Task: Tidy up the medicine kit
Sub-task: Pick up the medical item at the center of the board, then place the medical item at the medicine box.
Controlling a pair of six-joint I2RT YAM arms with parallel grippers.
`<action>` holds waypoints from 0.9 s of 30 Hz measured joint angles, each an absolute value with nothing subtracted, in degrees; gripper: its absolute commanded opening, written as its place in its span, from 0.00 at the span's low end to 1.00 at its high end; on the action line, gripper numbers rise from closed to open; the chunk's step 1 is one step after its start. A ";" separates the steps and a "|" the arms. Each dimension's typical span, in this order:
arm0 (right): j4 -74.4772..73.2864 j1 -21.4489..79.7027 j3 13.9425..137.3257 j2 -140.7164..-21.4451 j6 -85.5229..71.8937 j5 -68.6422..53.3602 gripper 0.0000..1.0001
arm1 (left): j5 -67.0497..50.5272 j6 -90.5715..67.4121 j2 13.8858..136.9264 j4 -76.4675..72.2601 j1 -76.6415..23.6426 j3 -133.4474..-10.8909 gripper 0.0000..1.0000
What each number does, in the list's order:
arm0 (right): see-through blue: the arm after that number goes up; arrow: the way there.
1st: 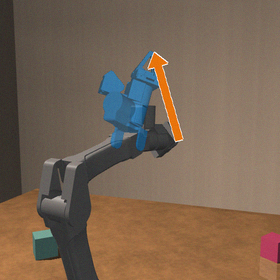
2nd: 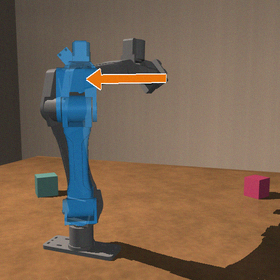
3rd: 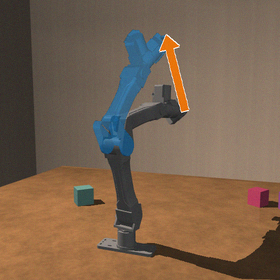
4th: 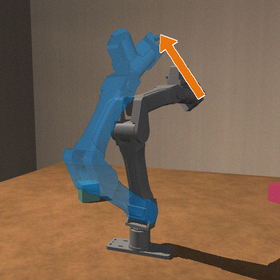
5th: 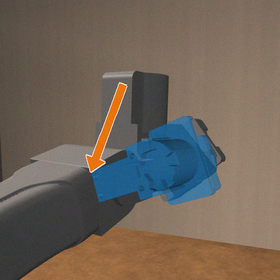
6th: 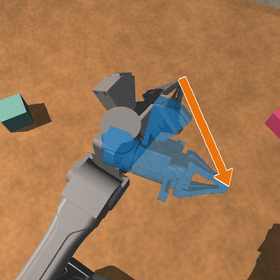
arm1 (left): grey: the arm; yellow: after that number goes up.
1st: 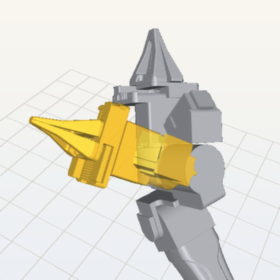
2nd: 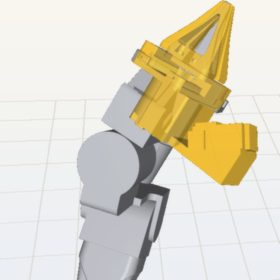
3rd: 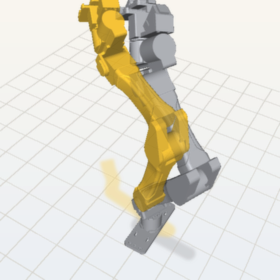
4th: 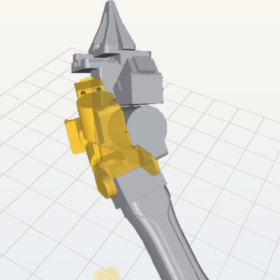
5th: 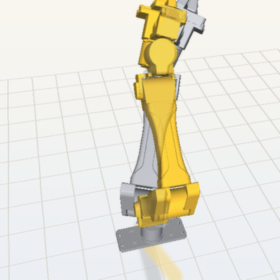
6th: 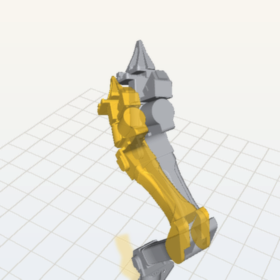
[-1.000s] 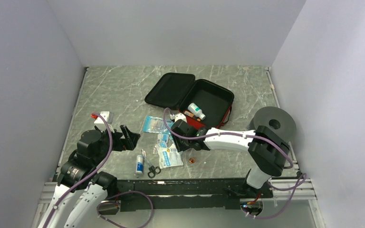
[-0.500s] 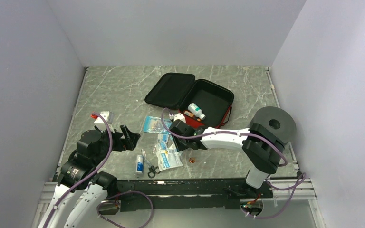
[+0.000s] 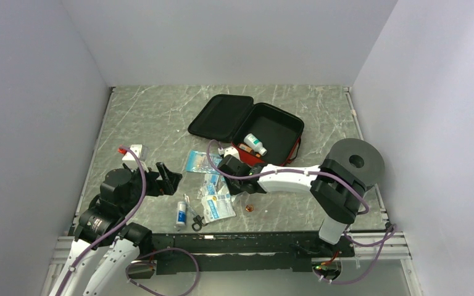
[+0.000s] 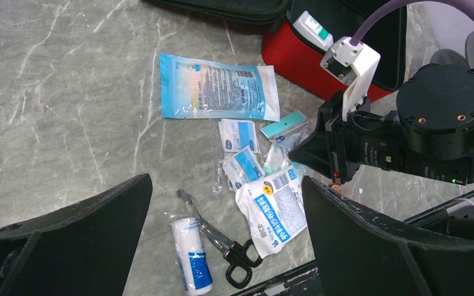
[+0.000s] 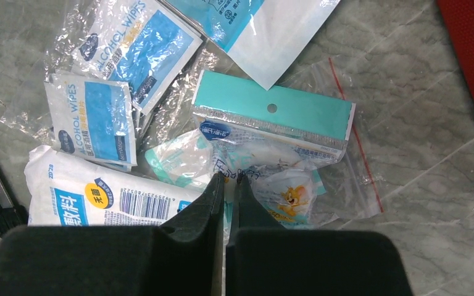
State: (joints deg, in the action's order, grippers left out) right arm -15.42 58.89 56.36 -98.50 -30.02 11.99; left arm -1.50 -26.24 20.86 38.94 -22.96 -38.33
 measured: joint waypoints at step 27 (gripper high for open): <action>-25.23 60.69 57.74 -84.77 -29.41 20.12 0.00 | -1.63 -26.24 20.86 38.94 -22.96 -38.33 0.99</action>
